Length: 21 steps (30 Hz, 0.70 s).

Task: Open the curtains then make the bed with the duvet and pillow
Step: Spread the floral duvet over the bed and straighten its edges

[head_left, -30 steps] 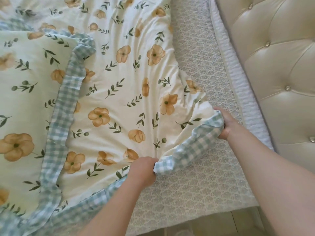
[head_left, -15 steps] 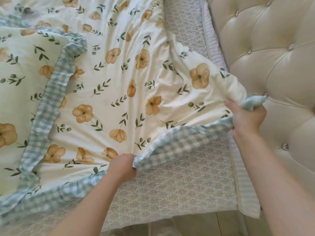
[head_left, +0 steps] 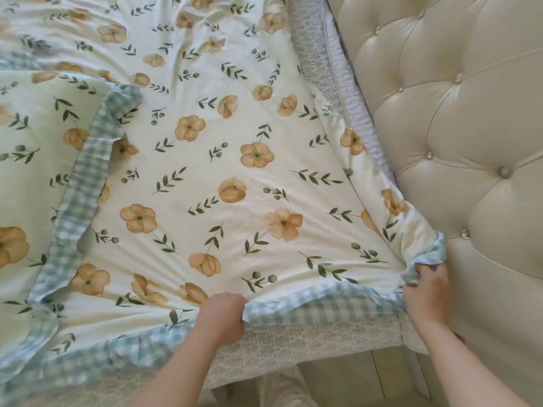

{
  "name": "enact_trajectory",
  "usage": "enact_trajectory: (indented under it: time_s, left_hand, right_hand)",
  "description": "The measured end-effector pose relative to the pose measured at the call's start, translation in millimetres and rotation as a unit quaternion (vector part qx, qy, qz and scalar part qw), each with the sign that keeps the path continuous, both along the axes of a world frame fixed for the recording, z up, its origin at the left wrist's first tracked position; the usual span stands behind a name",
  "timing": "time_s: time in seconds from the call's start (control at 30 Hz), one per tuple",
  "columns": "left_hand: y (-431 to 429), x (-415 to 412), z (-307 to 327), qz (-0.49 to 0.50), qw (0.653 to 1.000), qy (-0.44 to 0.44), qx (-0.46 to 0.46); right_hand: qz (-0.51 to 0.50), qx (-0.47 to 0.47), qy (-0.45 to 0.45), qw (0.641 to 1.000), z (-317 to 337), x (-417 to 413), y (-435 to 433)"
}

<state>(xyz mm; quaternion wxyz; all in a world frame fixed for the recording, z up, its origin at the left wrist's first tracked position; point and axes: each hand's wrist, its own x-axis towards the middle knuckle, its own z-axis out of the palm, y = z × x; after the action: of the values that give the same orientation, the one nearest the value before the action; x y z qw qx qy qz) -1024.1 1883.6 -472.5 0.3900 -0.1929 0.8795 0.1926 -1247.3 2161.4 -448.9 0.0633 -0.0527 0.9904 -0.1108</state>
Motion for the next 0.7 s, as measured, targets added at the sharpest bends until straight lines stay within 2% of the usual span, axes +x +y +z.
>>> enact_trajectory:
  time_s: [0.13, 0.23, 0.3, 0.37, 0.43, 0.5, 0.53, 0.57, 0.63, 0.67, 0.7]
  left_hand:
    - [2, 1, -6, 0.023, 0.999, 0.019, 0.03]
    - [2, 1, -21, 0.034, 0.998, 0.03, 0.051]
    - [5, 5, -34, 0.023, 0.998, 0.031, 0.052]
    - [8, 7, -43, 0.013, 0.998, 0.032, 0.05]
    - [11, 9, -50, 0.001, 0.998, 0.031, 0.046]
    - [14, 10, -57, -0.015, 0.999, 0.027, 0.038]
    - [16, 9, -60, -0.022, 0.999, 0.024, 0.036]
    - [17, 10, -63, -0.023, 0.999, 0.022, 0.036]
    - [19, 9, -67, -0.031, 0.999, 0.024, 0.038]
    - [21, 10, -67, -0.036, 0.998, 0.031, 0.041]
    - [24, 9, -67, -0.04, 0.997, 0.042, 0.049]
  right_hand:
    - [-0.07, -0.018, -0.02, 0.997, -9, -9, -2]
    - [-0.174, -0.072, -0.011, 0.982, -18, -20, -17]
    - [-0.281, -0.144, -0.018, 0.948, -24, -27, -26]
    - [-0.393, -0.238, -0.047, 0.887, -23, -34, -36]
    - [-0.434, -0.312, -0.081, 0.841, -18, -42, -45]
    - [-0.433, -0.355, -0.113, 0.821, -9, -49, -52]
    - [-0.416, -0.336, -0.119, 0.837, -3, -52, -54]
    - [-0.384, -0.268, -0.105, 0.878, 1, -54, -56]
    - [-0.291, -0.078, 0.006, 0.953, 5, -60, -58]
    - [-0.225, -0.021, 0.075, 0.971, 7, -61, -62]
    - [-0.148, -0.005, 0.129, 0.981, 9, -62, -70]
